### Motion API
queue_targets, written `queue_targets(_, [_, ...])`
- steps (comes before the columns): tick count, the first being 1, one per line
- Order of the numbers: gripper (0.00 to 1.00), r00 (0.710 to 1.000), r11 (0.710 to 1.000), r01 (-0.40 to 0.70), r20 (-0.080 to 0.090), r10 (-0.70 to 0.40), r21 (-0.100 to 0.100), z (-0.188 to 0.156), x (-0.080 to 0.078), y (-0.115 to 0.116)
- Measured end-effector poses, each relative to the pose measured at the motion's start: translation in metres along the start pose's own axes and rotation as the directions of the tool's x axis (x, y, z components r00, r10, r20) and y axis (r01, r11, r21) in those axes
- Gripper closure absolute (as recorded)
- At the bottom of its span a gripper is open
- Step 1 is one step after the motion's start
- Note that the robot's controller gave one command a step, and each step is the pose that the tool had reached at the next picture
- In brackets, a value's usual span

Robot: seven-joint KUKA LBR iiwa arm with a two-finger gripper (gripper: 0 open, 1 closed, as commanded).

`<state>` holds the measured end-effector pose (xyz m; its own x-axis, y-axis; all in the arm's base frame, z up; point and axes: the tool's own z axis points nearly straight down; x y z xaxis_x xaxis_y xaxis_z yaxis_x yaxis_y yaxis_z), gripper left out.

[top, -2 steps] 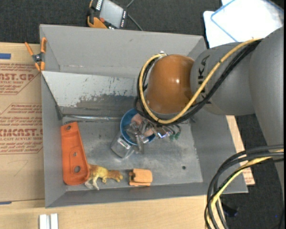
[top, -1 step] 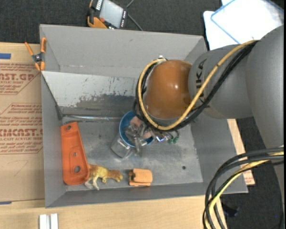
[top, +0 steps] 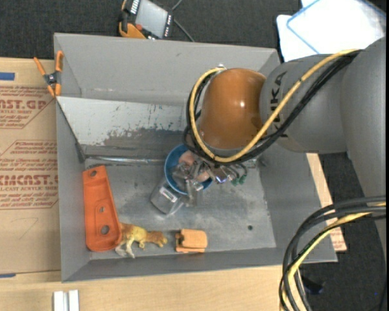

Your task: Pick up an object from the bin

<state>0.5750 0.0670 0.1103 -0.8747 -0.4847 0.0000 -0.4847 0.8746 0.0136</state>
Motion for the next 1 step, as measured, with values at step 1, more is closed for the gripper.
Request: queue_targets(1, [1.0, 0.999, 0.999, -0.037, 0.034, 0.036, 0.014, -0.0814, -0.0022, 0.0043])
